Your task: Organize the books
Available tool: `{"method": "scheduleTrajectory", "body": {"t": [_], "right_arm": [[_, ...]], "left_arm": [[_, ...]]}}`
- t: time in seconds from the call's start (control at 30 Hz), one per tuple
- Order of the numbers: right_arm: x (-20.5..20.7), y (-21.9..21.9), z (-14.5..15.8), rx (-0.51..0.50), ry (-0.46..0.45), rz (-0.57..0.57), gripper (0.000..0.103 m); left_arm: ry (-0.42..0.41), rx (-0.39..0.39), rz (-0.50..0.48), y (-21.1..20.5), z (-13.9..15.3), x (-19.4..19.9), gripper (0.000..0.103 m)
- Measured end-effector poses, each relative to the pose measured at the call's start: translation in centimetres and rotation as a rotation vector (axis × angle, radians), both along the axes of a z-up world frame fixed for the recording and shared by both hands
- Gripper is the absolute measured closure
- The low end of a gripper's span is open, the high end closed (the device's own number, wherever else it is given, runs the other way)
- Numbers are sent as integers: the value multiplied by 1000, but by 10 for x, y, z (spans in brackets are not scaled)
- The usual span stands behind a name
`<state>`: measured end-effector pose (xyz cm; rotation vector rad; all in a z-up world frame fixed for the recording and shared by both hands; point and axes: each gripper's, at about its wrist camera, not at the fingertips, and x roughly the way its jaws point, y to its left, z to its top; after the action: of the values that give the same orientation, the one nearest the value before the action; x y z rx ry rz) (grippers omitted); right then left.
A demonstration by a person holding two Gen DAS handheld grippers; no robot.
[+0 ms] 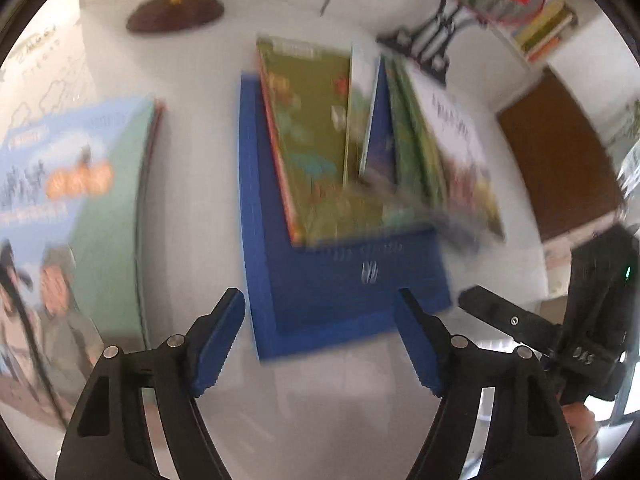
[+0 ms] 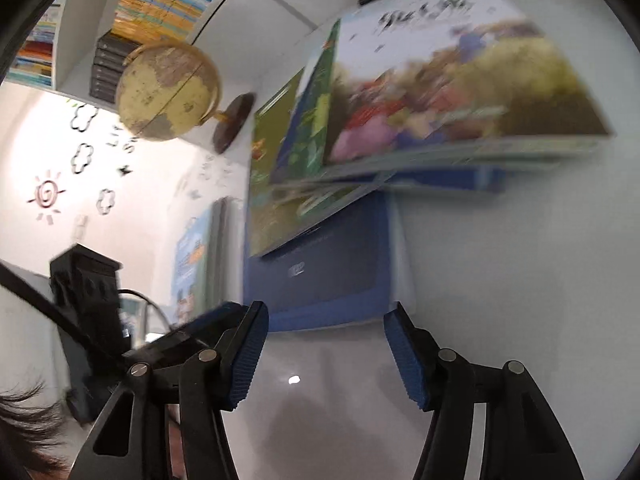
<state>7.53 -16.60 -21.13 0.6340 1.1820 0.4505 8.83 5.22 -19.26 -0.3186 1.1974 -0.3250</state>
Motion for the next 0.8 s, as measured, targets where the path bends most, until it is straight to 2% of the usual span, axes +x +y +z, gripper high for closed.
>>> {"method": "scheduleTrajectory", "body": {"t": [0.1, 0.23, 0.33, 0.43, 0.53, 0.7, 0.8], "right_arm": [[4, -23, 22, -91, -93, -104, 43], [21, -46, 49, -311, -234, -228, 43], [41, -61, 51, -370, -291, -295, 43], [54, -75, 43, -300, -280, -340, 43], [66, -92, 28, -226, -247, -388, 43], [84, -113, 15, -200, -222, -391, 43], [95, -121, 5, -159, -203, -378, 43]], "left_arm": [[-100, -31, -22, -6, 21, 22, 29], [-201, -81, -64, -36, 37, 50, 29], [-242, -115, -108, -65, 41, 68, 29], [-261, -137, -153, -94, 40, 83, 29], [-244, -166, -169, -110, 33, 92, 29], [-203, -188, -151, -125, 14, 108, 29], [-222, -178, -139, -127, 7, 112, 27]]}}
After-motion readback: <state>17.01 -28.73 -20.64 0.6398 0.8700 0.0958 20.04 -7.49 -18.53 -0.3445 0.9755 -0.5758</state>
